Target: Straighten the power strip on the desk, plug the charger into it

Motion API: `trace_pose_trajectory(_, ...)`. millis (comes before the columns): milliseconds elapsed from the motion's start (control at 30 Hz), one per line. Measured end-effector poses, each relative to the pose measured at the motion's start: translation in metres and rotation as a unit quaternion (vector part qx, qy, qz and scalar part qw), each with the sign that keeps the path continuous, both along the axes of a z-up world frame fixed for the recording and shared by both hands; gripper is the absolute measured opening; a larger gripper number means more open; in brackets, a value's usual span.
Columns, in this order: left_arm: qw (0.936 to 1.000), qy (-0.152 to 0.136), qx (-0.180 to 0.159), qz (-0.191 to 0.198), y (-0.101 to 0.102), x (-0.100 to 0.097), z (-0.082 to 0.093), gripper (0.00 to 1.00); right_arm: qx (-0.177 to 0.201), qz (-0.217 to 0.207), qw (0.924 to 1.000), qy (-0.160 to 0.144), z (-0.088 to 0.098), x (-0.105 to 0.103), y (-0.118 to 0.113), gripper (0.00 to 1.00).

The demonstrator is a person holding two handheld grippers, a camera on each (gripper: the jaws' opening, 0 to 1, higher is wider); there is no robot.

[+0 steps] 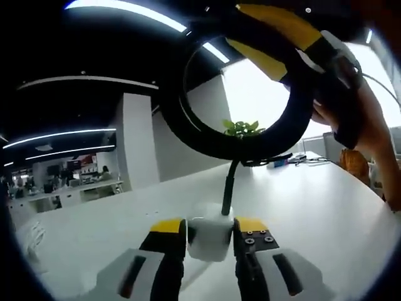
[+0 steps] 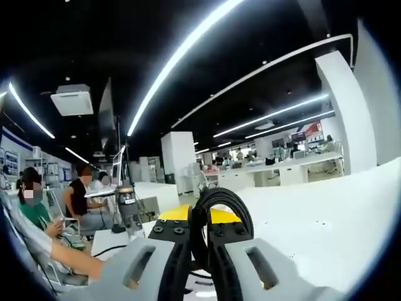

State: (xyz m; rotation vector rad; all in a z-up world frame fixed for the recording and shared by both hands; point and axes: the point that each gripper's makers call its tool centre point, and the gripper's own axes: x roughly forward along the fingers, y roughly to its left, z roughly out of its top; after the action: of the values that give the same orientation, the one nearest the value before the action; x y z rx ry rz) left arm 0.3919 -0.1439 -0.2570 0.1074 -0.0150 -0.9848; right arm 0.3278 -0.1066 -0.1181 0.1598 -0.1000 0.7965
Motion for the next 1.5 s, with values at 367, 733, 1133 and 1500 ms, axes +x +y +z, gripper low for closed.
trace_pose_trajectory(367, 0.9988, -0.025, 0.028, -0.031, -0.004, -0.002, -0.005, 0.26, -0.005, -0.003, 1.0, -0.001, -0.002, 0.002, -0.002, 0.06)
trace_pose_trajectory(733, 0.994, -0.018, 0.055, -0.092, -0.006, 0.0, -0.011, 0.26, -0.005, -0.006, 1.0, 0.002, -0.007, 0.005, -0.004, 0.06)
trace_pose_trajectory(1133, 0.985, -0.018, 0.066, -0.158, -0.013, 0.012, -0.01, 0.25, -0.011, -0.012, 0.9999, 0.001, -0.006, 0.017, -0.009, 0.06)
trace_pose_trajectory(1500, 0.9796, -0.01, 0.068, -0.189, -0.02, 0.027, -0.005, 0.25, -0.016, -0.013, 0.9998, 0.005, -0.001, 0.034, -0.013, 0.06)
